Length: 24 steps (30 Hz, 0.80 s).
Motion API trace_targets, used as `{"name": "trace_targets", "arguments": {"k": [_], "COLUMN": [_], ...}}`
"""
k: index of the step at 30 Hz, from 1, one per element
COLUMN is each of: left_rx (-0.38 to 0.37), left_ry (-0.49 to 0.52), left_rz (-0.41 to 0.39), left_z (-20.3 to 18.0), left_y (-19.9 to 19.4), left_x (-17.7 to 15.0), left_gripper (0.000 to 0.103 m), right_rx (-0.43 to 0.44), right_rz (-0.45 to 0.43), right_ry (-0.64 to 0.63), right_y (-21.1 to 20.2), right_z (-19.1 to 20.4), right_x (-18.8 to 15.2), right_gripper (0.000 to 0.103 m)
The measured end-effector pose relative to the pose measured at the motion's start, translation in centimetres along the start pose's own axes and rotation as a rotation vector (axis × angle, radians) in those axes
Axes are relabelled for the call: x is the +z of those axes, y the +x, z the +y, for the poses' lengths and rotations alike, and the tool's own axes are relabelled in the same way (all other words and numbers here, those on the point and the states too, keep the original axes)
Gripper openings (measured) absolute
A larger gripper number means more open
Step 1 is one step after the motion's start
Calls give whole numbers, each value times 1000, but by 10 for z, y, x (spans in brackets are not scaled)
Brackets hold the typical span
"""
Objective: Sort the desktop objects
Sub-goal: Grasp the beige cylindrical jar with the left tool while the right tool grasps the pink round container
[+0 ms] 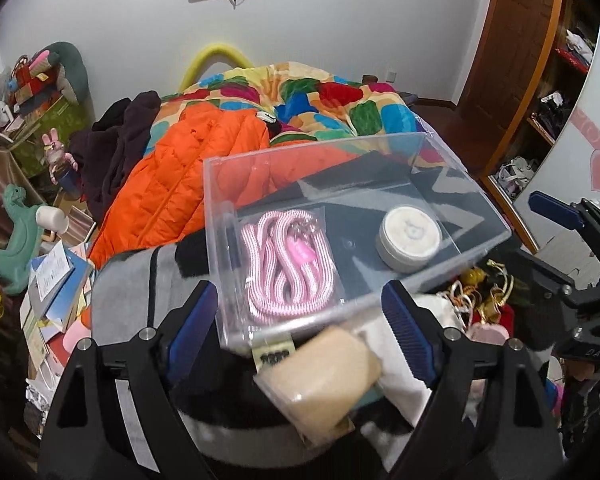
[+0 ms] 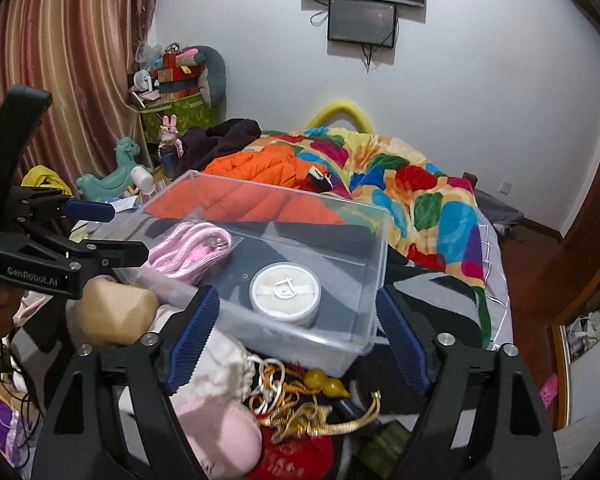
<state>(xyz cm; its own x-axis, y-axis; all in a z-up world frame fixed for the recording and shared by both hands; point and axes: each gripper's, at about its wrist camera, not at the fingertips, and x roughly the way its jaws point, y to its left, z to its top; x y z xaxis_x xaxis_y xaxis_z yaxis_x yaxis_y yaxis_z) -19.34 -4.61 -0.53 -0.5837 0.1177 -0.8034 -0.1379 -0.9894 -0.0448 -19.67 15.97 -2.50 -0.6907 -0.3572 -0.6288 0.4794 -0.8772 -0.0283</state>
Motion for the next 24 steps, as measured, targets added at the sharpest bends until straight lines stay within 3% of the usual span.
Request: {"name": "trace_targets", "arguments": {"k": [5, 15, 24], "left_rx": [12, -11, -73], "left_ry": [-4, -51, -67], "left_rz": [-8, 51, 79], "left_z": [2, 11, 7], "left_y": [-8, 4, 12], "left_x": [-15, -42, -56], "left_gripper": [88, 88, 88], "right_rx": [21, -14, -8], "right_rz": [-23, 0, 41], "right_ry": [36, 22, 17], "right_y": [-13, -15, -8], "right_z": [1, 25, 37], "right_x": [-20, -57, -83], "right_gripper": [81, 81, 81]}}
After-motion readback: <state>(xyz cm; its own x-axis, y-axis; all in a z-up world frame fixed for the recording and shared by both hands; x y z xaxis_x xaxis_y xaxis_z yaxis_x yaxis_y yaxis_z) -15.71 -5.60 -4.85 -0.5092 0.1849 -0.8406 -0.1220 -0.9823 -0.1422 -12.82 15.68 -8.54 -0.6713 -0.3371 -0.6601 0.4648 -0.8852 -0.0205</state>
